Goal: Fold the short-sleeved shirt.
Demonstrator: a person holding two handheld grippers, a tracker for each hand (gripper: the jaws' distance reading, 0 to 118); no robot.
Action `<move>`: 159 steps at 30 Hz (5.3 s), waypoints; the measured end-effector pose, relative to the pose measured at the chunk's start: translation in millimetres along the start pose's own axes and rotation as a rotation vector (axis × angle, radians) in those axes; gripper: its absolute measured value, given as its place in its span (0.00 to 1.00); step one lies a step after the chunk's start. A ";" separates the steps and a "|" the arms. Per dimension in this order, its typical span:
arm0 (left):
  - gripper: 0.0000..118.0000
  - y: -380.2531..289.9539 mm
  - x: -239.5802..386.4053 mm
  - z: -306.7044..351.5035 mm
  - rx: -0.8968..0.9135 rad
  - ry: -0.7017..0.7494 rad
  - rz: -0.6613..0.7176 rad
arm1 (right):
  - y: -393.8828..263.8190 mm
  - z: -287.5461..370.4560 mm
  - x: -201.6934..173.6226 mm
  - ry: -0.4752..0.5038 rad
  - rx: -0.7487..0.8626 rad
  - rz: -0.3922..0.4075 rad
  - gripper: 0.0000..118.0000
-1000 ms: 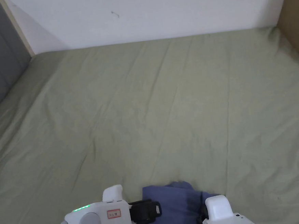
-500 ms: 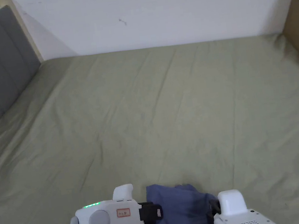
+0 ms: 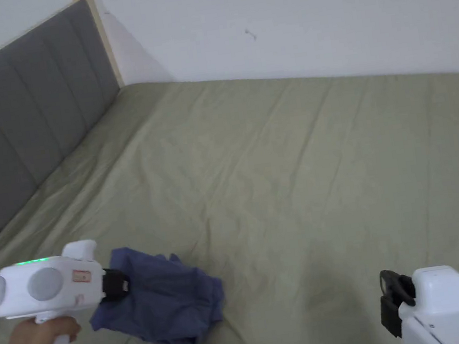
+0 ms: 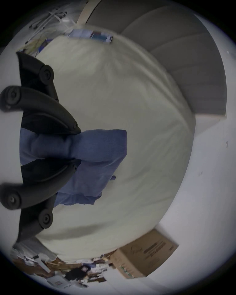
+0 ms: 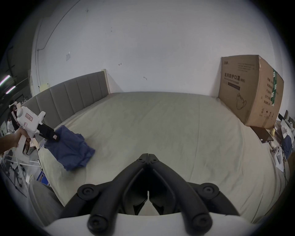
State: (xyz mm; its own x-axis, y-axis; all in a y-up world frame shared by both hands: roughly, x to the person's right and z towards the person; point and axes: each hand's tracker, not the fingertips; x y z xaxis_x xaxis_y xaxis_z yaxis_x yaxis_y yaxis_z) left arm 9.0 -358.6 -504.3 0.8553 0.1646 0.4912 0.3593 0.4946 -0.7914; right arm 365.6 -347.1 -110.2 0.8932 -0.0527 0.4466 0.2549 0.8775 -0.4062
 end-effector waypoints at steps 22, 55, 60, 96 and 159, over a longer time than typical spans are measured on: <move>0.76 33.6 -56.2 -0.1 0.019 0.185 0.080 | 20.0 -11.9 1.0 -0.038 0.016 -0.010 0.00; 0.63 -64.2 292.5 194.0 1.017 -0.081 -0.244 | 113.0 158.2 84.0 -0.254 0.470 0.032 0.00; 0.00 -78.0 312.1 182.1 1.020 -0.132 -0.246 | 110.8 167.5 96.2 -0.265 0.468 0.015 0.00; 0.00 -87.4 329.7 170.8 0.964 -0.155 -0.271 | 107.9 172.5 97.7 -0.297 0.474 0.028 0.00; 0.94 -92.3 324.5 170.4 1.005 -0.144 -0.234 | 108.0 170.6 96.1 -0.297 0.462 -0.003 1.00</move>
State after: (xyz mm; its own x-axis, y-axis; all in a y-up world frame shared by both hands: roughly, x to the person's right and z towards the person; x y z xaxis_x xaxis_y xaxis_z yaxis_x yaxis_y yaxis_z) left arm 189.8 -205.4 -209.8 0.7278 0.0404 0.6846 -0.0221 0.9991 -0.0355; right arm 415.7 -176.1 24.9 0.7329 0.0228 0.6799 0.0084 0.9991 -0.0426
